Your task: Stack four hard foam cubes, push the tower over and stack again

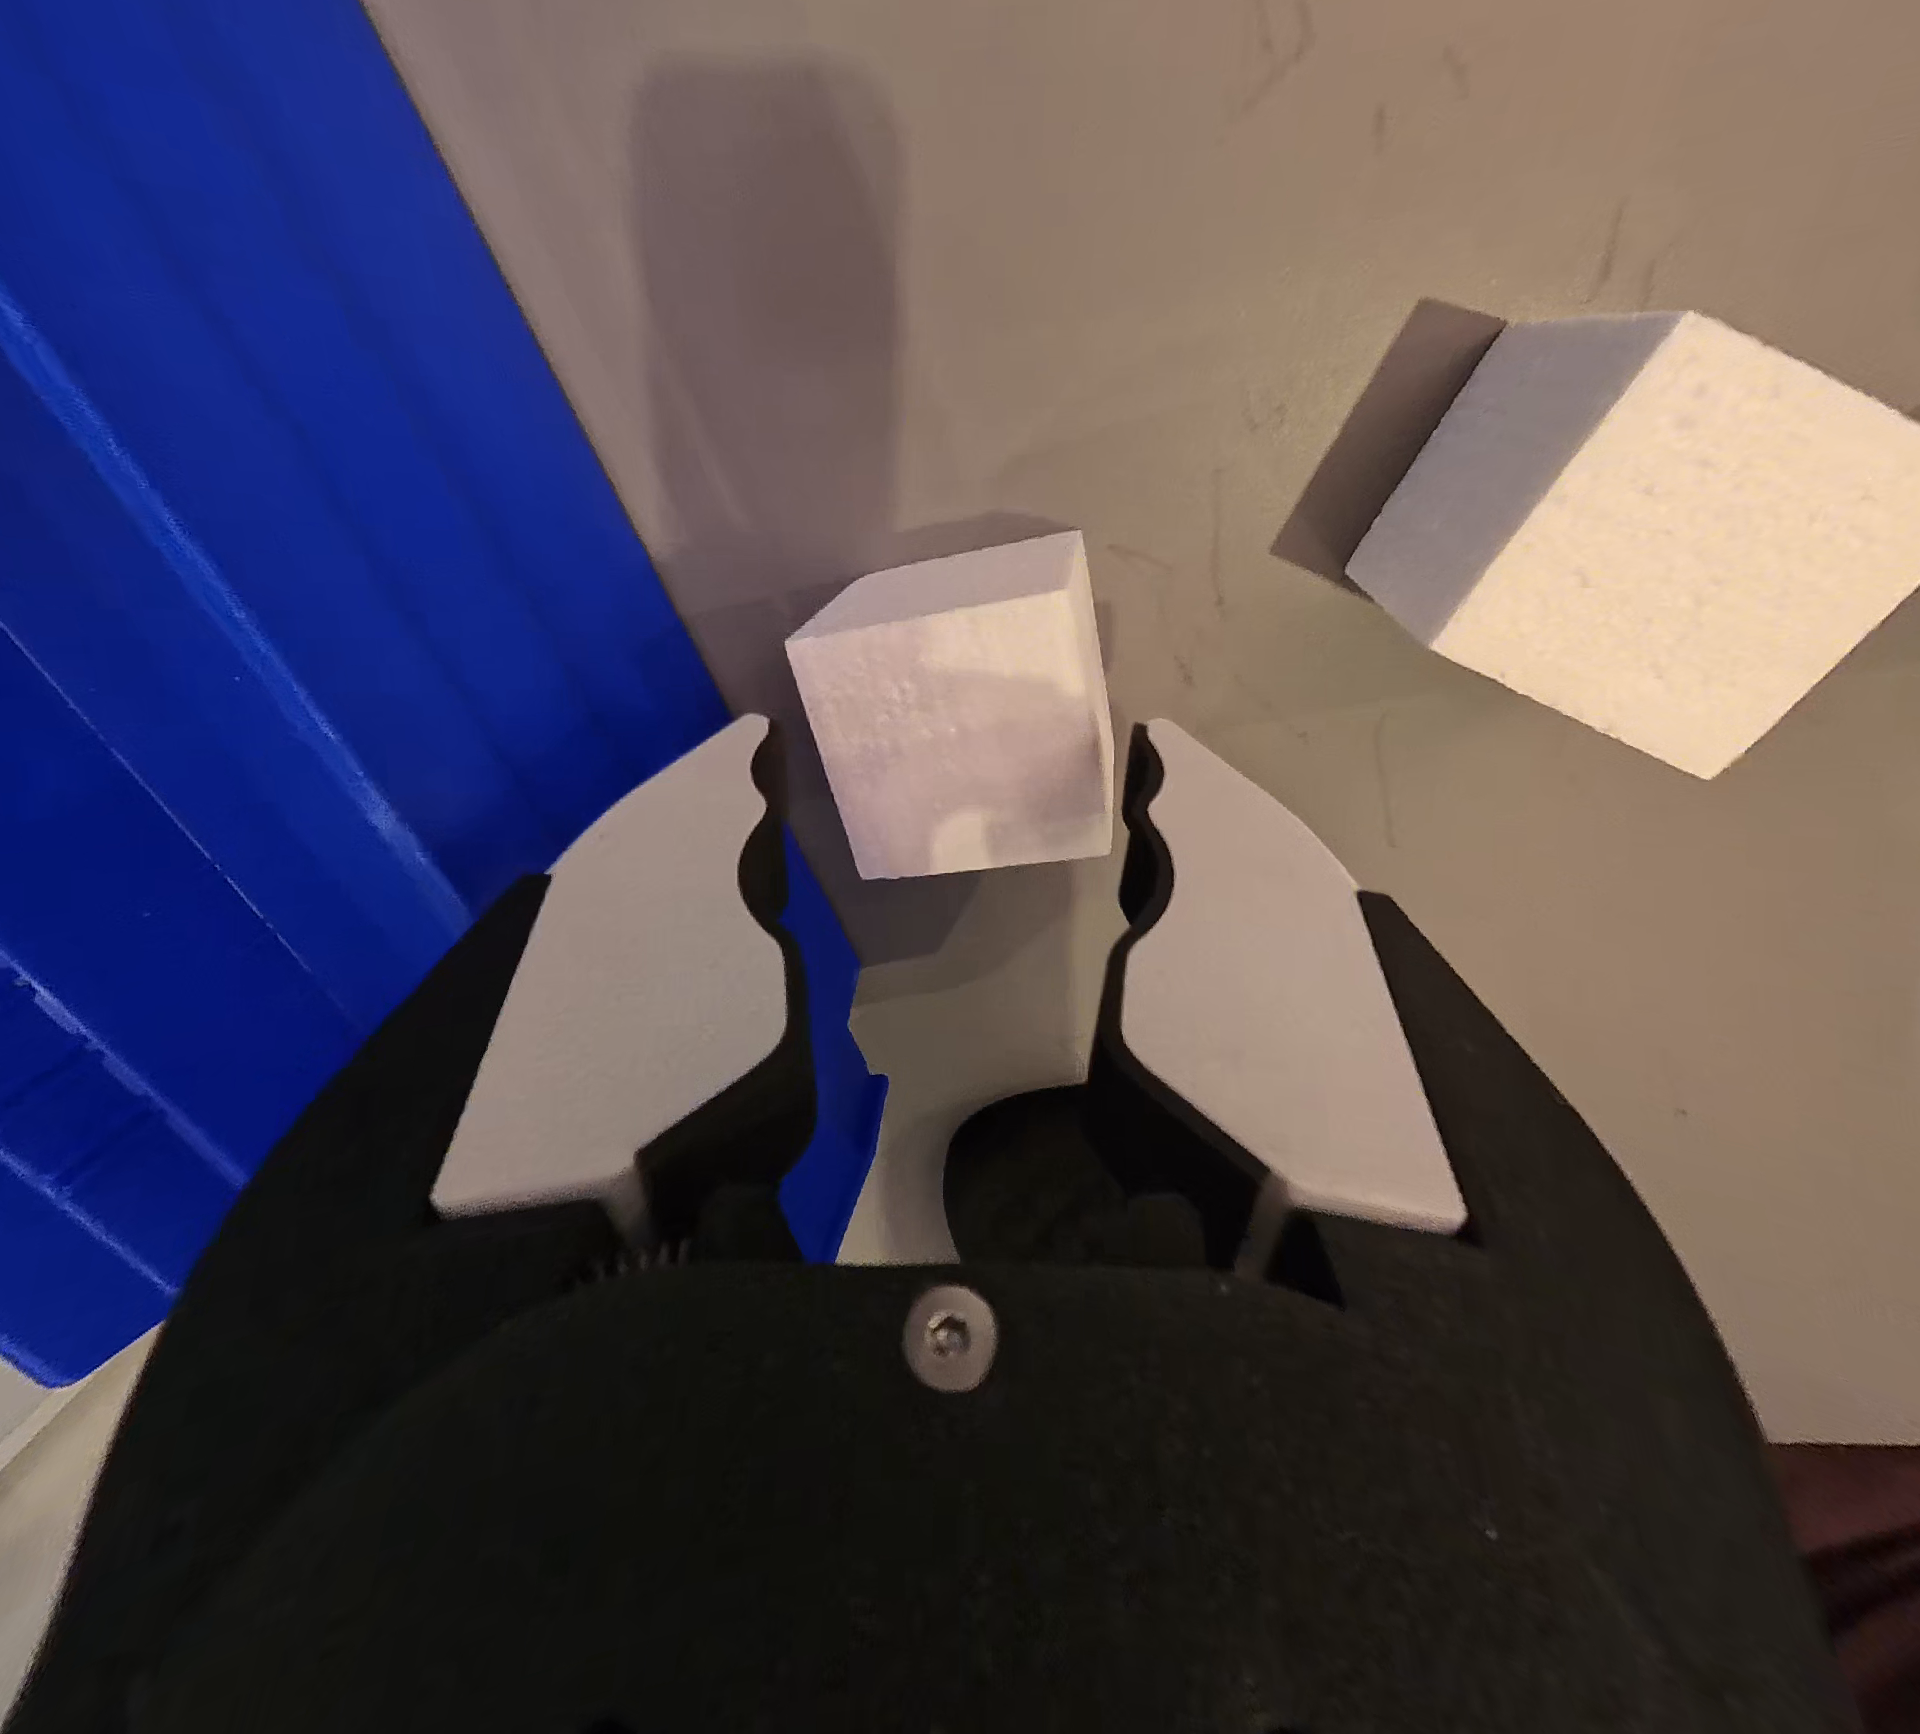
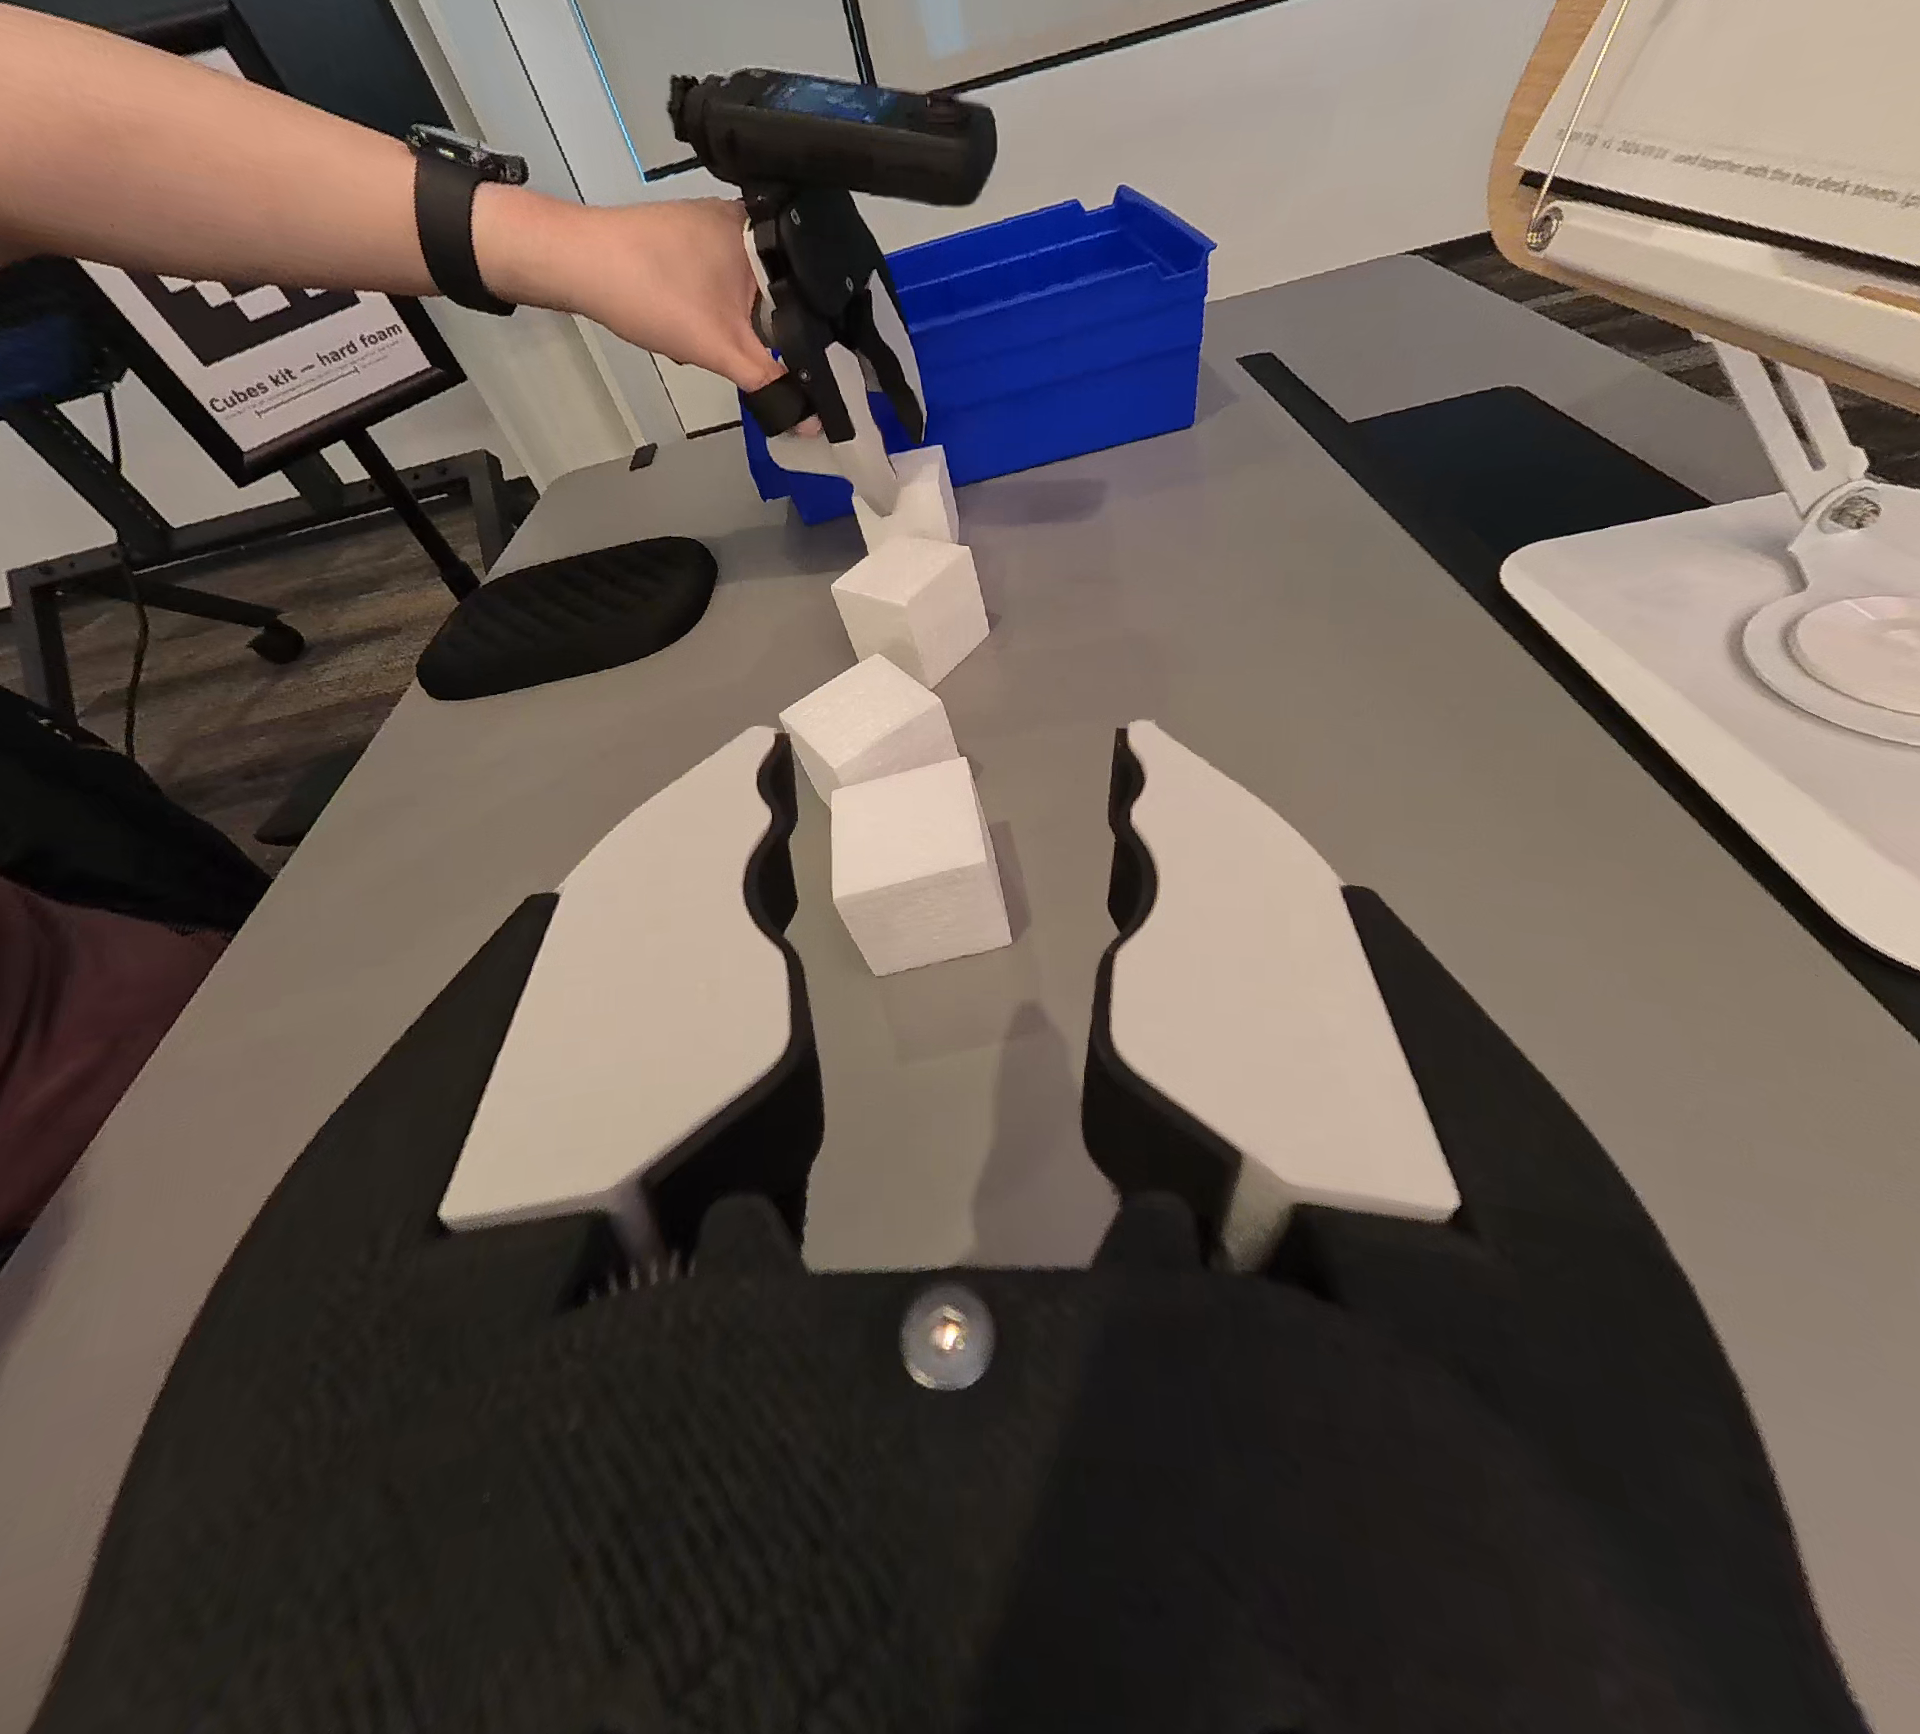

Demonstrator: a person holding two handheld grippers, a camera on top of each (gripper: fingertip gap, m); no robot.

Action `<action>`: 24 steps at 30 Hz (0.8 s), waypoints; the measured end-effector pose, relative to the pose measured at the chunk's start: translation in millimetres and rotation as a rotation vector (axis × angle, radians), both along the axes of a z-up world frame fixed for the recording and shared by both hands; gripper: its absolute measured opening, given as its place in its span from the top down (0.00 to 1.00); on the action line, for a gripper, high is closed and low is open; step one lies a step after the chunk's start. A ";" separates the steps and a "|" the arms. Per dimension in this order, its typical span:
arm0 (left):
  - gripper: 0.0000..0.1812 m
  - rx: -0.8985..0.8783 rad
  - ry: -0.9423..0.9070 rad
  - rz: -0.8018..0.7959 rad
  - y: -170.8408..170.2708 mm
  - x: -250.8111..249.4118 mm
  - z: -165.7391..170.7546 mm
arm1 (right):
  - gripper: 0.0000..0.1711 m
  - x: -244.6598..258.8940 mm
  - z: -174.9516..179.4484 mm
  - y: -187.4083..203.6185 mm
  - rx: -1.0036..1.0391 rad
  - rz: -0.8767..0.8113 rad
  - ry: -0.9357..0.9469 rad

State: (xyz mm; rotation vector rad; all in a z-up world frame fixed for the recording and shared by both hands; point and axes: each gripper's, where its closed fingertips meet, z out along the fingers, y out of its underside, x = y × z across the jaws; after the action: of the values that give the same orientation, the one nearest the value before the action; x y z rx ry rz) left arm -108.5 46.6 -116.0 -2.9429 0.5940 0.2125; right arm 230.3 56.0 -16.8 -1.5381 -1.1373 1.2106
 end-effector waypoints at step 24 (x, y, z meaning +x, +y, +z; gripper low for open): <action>0.69 0.042 -0.108 -0.096 -20.9 18.1 19.6 | 0.50 -69.1 -79.6 -21.2 0.257 0.081 -0.378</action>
State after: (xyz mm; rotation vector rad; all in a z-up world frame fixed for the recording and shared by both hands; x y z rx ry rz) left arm -90.4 25.7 -96.4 -2.8546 0.7044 0.0551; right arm 161.2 34.9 -96.4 -1.5700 -1.5481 0.8017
